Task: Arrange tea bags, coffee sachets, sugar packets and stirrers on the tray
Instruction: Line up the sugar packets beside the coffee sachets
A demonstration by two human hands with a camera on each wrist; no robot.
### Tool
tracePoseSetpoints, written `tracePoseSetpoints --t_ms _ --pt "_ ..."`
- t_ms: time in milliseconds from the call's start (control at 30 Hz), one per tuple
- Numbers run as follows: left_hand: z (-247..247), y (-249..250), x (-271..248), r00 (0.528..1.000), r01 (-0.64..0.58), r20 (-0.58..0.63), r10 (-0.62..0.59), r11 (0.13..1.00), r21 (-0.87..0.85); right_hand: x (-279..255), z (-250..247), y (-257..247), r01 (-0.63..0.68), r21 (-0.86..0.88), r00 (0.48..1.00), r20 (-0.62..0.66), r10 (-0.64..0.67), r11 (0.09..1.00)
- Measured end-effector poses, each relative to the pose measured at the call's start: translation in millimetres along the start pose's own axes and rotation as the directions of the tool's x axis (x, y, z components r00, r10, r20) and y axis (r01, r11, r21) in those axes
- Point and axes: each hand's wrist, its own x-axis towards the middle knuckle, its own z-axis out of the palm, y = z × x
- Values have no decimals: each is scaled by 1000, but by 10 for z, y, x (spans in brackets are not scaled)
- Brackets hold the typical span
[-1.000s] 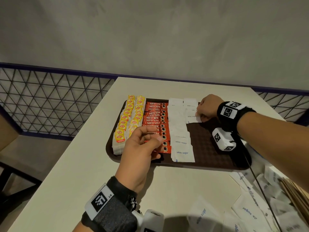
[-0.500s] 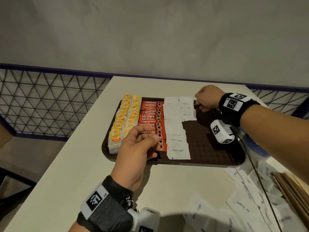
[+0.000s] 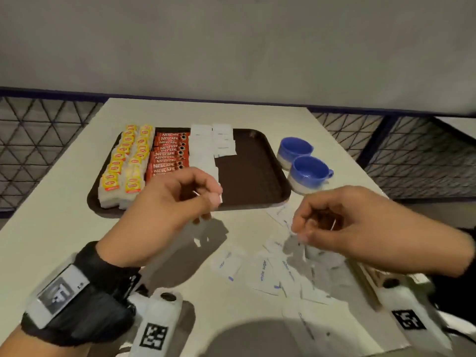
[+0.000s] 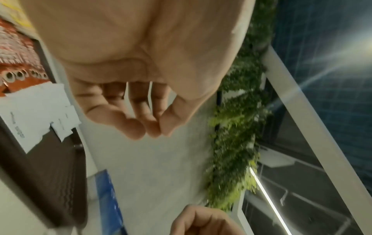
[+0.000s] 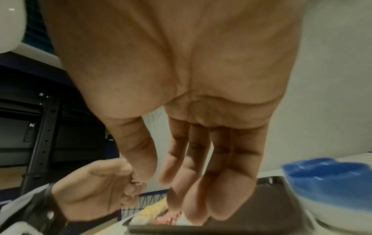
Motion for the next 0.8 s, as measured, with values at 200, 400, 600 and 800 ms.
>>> tracePoseSetpoints --t_ms 200,400,600,800 --pt "334 183 -75 862 131 441 -249 950 282 -493 653 543 -78 108 990 -108 90 991" --pt "400 115 109 862 -84 359 -357 599 796 -618 898 777 -122 123 929 -336 157 985" --pt "496 -88 114 838 -201 370 -400 404 892 -559 1024 732 -106 49 953 -280 116 993" --pt "510 -174 82 834 -207 333 -439 311 928 -462 1036 716 -158 -53 967 -212 144 986"
